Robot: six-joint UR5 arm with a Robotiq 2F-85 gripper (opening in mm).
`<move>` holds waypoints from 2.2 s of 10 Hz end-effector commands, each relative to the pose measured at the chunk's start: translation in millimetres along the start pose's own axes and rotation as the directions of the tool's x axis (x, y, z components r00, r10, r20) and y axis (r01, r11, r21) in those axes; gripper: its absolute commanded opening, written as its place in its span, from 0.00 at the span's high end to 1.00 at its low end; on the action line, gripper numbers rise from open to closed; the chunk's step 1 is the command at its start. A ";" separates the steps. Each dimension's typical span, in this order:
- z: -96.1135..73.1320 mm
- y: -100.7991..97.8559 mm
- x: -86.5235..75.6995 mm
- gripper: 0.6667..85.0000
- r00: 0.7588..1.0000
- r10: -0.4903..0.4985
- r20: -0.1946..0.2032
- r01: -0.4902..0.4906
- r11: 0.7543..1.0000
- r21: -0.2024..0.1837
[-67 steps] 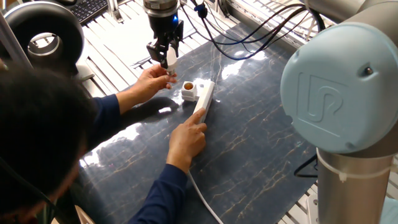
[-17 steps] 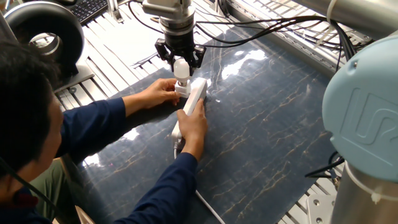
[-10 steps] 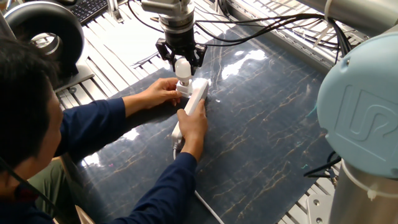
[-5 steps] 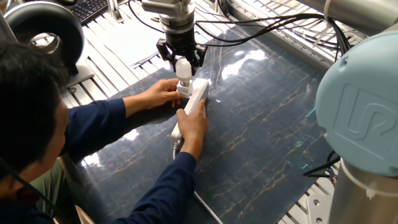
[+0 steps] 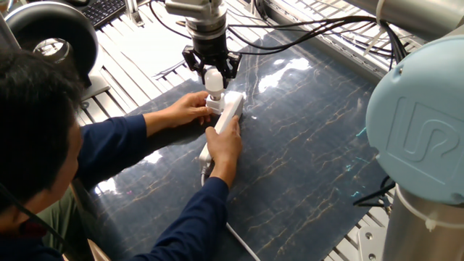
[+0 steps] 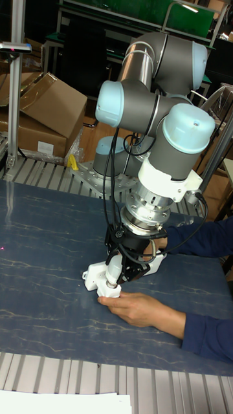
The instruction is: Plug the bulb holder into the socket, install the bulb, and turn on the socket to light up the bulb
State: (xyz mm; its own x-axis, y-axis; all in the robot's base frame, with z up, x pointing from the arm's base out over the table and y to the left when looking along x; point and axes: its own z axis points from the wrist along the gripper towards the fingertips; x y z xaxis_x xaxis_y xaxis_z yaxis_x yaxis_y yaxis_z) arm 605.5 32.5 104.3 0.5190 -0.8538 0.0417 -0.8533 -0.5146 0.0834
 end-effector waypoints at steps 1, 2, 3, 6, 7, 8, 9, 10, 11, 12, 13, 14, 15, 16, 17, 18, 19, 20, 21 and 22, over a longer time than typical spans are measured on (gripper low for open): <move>0.1 -2.2 -3.2 1.00 1.000 0.008 0.011 -0.008 1.000 0.006; 0.4 -2.1 -5.0 1.00 1.000 0.011 0.014 -0.011 1.000 0.004; 1.0 -2.5 -5.4 1.00 1.000 0.014 0.012 -0.014 1.000 0.005; 3.9 -1.2 -4.8 1.00 1.000 0.017 0.016 -0.017 1.000 0.011; 4.5 -0.3 -2.9 1.00 1.000 0.014 0.012 -0.014 1.000 0.008; 4.6 -0.4 -2.4 1.00 1.000 0.014 0.013 -0.014 1.000 0.009; 4.5 0.1 -2.1 1.00 1.000 0.012 0.014 -0.012 1.000 0.008; 4.5 -0.2 -2.4 1.00 1.000 0.012 0.015 -0.012 1.000 0.009; 4.7 -0.3 -2.0 1.00 1.000 0.012 0.014 -0.012 1.000 0.008; 4.9 -0.4 -1.9 1.00 1.000 0.014 0.014 -0.014 1.000 0.008; 4.9 -0.3 -2.5 1.00 1.000 0.017 0.016 -0.017 1.000 0.007; 4.9 0.0 -2.7 1.00 1.000 0.023 0.017 -0.023 1.000 0.006; 4.9 1.0 -2.2 1.00 1.000 0.028 0.015 -0.028 1.000 0.001; 4.8 0.6 -2.5 1.00 0.999 0.031 0.015 -0.031 1.000 0.001; 4.9 1.2 -3.5 1.00 0.999 0.042 0.017 -0.041 0.999 -0.004; 4.7 1.4 -4.2 1.00 0.998 0.052 0.017 -0.052 0.999 -0.007; 4.7 1.9 -4.8 1.00 0.998 0.063 0.018 -0.063 0.998 -0.012; 5.1 1.4 -5.1 1.00 0.998 0.068 0.020 -0.067 0.998 -0.013; 5.7 1.1 -5.4 1.00 0.997 0.074 0.022 -0.073 0.997 -0.014; 6.1 0.8 -6.3 1.00 0.996 0.083 0.027 -0.082 0.997 -0.015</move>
State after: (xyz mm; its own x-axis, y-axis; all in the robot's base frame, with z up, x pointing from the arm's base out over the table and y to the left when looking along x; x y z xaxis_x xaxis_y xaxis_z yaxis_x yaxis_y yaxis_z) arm 601.3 33.4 98.0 0.4654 -0.8844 0.0357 -0.8824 -0.4604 0.0972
